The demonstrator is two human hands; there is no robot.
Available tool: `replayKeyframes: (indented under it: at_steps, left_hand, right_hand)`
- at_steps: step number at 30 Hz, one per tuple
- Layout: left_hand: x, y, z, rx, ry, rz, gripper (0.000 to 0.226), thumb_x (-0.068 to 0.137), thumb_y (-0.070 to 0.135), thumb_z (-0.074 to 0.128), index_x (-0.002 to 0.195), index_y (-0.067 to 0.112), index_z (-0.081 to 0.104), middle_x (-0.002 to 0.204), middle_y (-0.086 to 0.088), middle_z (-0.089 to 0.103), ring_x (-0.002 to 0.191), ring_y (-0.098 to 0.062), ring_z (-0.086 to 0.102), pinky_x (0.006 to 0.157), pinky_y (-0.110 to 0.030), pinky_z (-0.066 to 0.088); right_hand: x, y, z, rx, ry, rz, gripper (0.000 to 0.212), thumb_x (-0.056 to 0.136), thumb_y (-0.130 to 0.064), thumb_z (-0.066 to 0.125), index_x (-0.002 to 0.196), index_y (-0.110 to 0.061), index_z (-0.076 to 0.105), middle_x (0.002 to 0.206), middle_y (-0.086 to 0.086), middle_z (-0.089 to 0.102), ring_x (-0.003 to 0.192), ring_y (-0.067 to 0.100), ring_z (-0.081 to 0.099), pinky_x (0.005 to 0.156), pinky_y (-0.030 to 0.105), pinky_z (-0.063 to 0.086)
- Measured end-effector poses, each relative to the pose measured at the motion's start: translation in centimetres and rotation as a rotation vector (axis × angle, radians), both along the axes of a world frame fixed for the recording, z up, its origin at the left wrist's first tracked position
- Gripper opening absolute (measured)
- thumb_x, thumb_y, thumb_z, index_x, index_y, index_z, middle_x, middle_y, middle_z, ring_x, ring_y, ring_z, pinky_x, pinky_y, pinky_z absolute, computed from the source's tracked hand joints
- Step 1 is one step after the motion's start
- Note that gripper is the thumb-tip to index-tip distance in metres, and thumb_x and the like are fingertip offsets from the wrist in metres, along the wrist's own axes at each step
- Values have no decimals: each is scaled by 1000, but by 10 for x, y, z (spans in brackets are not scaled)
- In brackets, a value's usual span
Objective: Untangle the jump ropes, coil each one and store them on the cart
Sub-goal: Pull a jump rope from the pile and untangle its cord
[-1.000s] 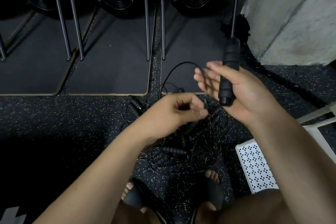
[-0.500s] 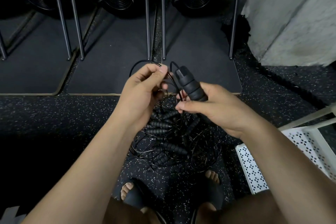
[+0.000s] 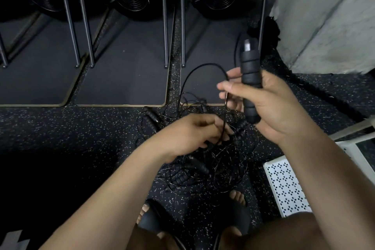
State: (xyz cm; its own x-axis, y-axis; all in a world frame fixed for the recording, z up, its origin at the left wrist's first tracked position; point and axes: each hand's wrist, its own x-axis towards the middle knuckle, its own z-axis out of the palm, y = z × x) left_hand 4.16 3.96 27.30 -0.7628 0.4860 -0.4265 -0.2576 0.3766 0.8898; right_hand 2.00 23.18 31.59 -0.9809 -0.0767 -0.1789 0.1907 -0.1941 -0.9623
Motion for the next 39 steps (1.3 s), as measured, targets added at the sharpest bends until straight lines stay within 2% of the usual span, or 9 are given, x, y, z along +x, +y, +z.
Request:
replayKeyframes:
  at_steps: [7, 9, 13, 20, 24, 28, 31, 36, 39]
  left_hand:
    - [4, 2, -3, 19, 92, -54, 16, 105, 15, 67, 117, 14, 79, 112, 7, 80, 96, 7, 67, 78, -9, 48]
    - [3, 1, -3, 42, 113, -29, 17, 105, 12, 66, 117, 10, 78, 112, -2, 80, 91, 5, 67, 75, -11, 48]
    - [-2, -4, -2, 130, 152, 37, 16, 106, 14, 65, 116, 14, 78, 108, -7, 79, 93, -12, 69, 83, -32, 54]
    - [-13, -12, 5, 345, 276, 377, 10, 104, 11, 66, 106, 9, 76, 99, -10, 78, 86, -15, 69, 81, -23, 54]
    - [-15, -16, 8, 462, 265, 515, 13, 105, 13, 65, 109, 14, 77, 97, -6, 74, 85, -15, 66, 76, -23, 53]
    - [-18, -21, 12, 524, 225, 616, 14, 106, 15, 65, 113, 13, 76, 100, -5, 73, 82, -13, 62, 71, -25, 51]
    - [-21, -25, 10, 505, 223, 664, 13, 106, 20, 66, 114, 15, 76, 102, -2, 74, 85, -14, 62, 71, -26, 45]
    - [-24, -26, 1, 332, 246, 762, 12, 104, 28, 69, 104, 18, 76, 92, 0, 75, 83, -16, 66, 77, -35, 45]
    - [-25, -25, -6, 147, 213, 719, 24, 106, 42, 64, 99, 21, 74, 89, 2, 77, 88, -22, 73, 79, -37, 49]
  right_hand:
    - [-8, 16, 3, -137, -21, -173, 39, 86, -8, 80, 122, -7, 65, 109, 16, 80, 92, 21, 77, 69, 25, 60]
    - [-10, 17, 1, -135, -50, -202, 28, 92, -6, 77, 117, -10, 67, 110, 16, 80, 95, 23, 79, 73, 27, 61]
    - [-13, 15, -7, -74, -145, -153, 17, 98, -8, 72, 114, -10, 68, 113, 18, 80, 107, 30, 79, 84, 35, 63]
    - [-1, -8, -15, -38, -283, 142, 26, 98, -15, 74, 122, -6, 69, 118, 20, 78, 108, 35, 78, 99, 44, 62]
    - [-1, -13, -15, -42, -228, 205, 33, 101, -20, 71, 128, -1, 65, 121, 24, 76, 117, 39, 74, 101, 43, 60]
    - [5, -17, -19, 152, -147, 283, 32, 99, -12, 73, 126, 3, 62, 113, 17, 80, 118, 35, 74, 110, 49, 54]
    - [7, -20, -23, 300, -72, 285, 25, 95, -8, 78, 119, -5, 68, 110, 11, 81, 108, 21, 78, 107, 49, 57]
    - [7, -21, -24, 410, 6, 272, 24, 89, -9, 85, 109, -10, 71, 82, 1, 76, 75, 9, 70, 78, 26, 58]
    - [7, -19, -19, 396, 49, 228, 24, 89, -8, 85, 108, -11, 72, 87, 11, 79, 77, 18, 71, 81, 38, 58]
